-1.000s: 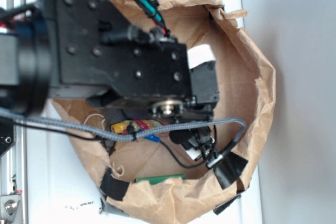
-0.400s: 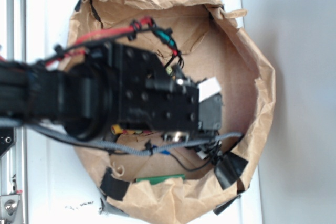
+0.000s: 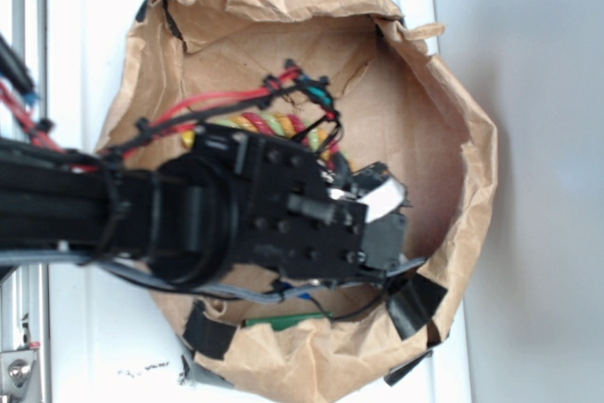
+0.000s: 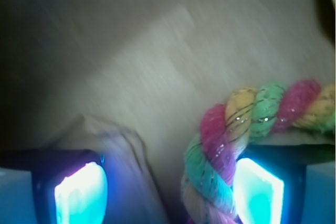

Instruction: Grab the multicolored rope.

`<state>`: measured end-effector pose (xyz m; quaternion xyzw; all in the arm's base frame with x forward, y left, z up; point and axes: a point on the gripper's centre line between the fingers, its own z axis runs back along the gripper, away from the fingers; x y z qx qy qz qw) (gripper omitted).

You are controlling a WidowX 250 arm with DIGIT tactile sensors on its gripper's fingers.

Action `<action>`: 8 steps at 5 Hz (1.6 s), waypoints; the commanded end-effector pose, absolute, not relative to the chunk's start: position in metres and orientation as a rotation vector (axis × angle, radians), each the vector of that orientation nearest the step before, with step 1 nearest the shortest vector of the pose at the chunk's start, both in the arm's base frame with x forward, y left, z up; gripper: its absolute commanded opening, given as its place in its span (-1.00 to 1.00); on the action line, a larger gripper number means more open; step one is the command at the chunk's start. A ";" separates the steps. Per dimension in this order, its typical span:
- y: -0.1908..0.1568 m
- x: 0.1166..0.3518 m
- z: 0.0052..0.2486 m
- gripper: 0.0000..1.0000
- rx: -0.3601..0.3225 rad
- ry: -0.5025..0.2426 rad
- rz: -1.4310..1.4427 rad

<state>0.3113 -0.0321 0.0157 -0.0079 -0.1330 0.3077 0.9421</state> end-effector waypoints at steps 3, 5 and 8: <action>-0.028 0.314 0.009 -1.00 -0.038 -0.260 0.647; -0.025 0.314 0.015 -1.00 -0.061 -0.253 0.653; -0.026 0.288 0.089 -1.00 -0.113 -0.245 0.678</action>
